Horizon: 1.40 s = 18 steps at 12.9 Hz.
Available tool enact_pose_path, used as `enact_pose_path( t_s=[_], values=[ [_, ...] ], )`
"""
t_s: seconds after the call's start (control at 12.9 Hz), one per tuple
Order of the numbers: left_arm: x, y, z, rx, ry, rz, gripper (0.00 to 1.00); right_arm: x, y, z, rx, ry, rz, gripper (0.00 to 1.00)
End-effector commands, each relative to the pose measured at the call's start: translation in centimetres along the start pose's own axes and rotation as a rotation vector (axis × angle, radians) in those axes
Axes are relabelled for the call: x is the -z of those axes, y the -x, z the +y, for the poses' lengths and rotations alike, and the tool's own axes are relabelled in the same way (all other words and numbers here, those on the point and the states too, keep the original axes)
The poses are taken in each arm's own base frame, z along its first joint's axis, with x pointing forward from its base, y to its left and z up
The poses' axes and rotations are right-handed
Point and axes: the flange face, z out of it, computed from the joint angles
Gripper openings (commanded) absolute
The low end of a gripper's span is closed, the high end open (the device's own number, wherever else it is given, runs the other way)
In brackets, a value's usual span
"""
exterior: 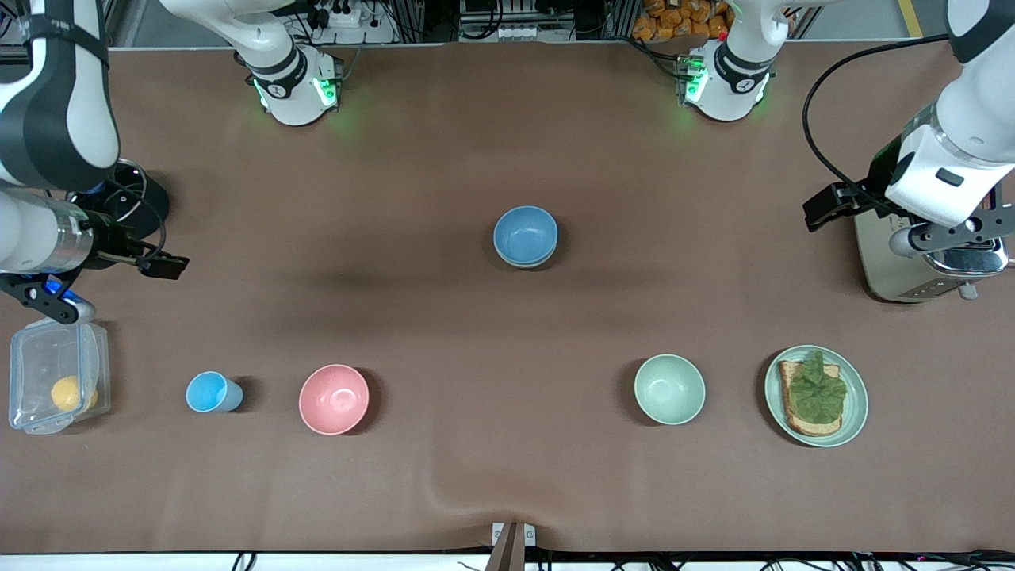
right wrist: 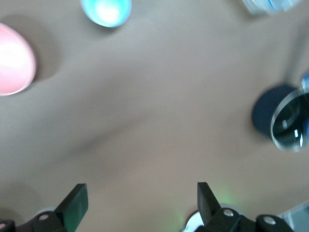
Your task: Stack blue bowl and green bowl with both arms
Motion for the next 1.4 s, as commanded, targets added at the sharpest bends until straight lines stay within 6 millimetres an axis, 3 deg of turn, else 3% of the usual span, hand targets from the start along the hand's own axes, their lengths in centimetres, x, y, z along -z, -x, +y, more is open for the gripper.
enact_pose_path(
  t_s=[0.0, 0.23, 0.47, 0.54, 0.78, 1.32],
  values=[
    [0.4, 0.5, -0.7, -0.027, 0.014, -0.013, 1.0, 2.2, 0.8, 3.7, 0.286, -0.025, 0.054, 1.0],
    [0.3, 0.4, -1.0, -0.02, 0.029, -0.019, 1.0, 4.1, 1.6, 5.0, 0.334, -0.047, 0.108, 1.0],
    [0.7, 0.6, -2.0, -0.042, 0.031, -0.013, 1.0, 8.2, 4.6, 2.9, 0.385, -0.055, 0.23, 1.0],
    [1.0, 0.9, -2.1, -0.043, 0.031, -0.008, 1.0, 8.4, 5.0, 2.2, 0.401, -0.056, 0.244, 1.0],
    [0.8, 1.4, -2.2, -0.043, 0.027, -0.013, 1.0, 9.3, 4.9, 3.0, 0.39, -0.065, 0.289, 1.0],
    [1.1, 2.0, -2.8, -0.05, 0.04, -0.008, 1.0, 11.7, 6.8, 4.5, 0.359, -0.142, 0.326, 1.0]
  ],
)
